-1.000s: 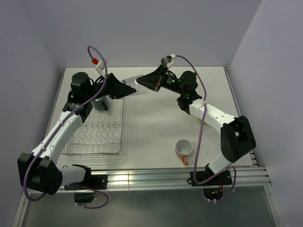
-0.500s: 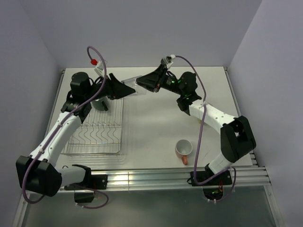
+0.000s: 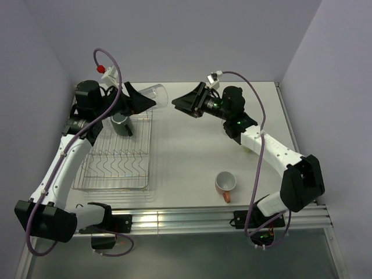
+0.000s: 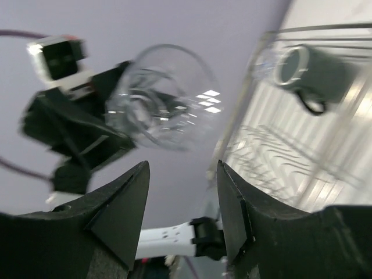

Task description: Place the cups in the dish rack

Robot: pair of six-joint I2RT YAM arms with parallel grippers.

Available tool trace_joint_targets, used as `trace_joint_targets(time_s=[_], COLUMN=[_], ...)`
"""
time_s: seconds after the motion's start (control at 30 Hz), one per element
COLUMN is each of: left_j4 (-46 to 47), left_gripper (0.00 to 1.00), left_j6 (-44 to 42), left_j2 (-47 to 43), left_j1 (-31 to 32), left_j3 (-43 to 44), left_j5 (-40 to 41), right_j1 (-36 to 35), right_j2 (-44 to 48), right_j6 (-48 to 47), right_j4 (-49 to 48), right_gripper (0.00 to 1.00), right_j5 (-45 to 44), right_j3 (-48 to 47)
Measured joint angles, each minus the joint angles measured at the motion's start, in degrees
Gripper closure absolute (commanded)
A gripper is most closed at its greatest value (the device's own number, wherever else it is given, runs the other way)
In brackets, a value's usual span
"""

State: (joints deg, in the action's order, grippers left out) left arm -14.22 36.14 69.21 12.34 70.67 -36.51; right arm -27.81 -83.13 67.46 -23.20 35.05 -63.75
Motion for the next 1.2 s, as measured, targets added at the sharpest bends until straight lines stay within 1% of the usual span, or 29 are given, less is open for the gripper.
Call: trace_joint_targets(time_s=[0.07, 0.2, 0.3, 0.4, 0.57, 0.7, 0.9, 1.2], left_j4=[-3.7, -12.3, -17.4, -21.0, -27.5, -30.7, -33.2, -35.1], left_gripper=[1.0, 1.0, 1.0, 1.0, 1.0, 1.0, 1.0, 1.0], left_j6=[-1.7, -5.5, -8.3, -10.2, -12.4, -13.6, -15.5, -16.9], left_j2=[0.0, 1.4, 4.6, 8.4, 16.9, 21.9, 26.3, 32.4], left_j1=[-0.5, -0.6, -0.6, -0.9, -0.9, -0.9, -0.9, -0.4], left_j3=[2.3, 8.5, 12.6, 13.7, 17.1, 20.9, 23.8, 23.9], left_j5=[2.5, 11.4, 19.4, 24.5, 27.9, 30.5, 32.9, 35.3], right_j1=[0.2, 0.8, 1.0, 1.1, 1.1, 1.1, 1.1, 1.1], right_j2=[1.5, 4.0, 5.0, 5.3, 5.4, 5.4, 5.5, 5.6], right_j6=[-3.3, -9.3, -13.3, -16.4, -20.2, -22.1, -23.8, -24.8], right_j4=[5.1, 13.7, 18.5, 22.5, 27.1, 29.1, 30.4, 30.8], right_gripper=[0.42, 0.42, 0.42, 0.42, 0.42, 0.42, 0.42, 0.42], right_j5=[-2.9, -9.1, -13.0, -16.2, -19.4, -20.5, -20.8, -20.7], right_j3=[0.0, 0.0, 0.0, 0.1, 0.2, 0.2, 0.5, 1.5])
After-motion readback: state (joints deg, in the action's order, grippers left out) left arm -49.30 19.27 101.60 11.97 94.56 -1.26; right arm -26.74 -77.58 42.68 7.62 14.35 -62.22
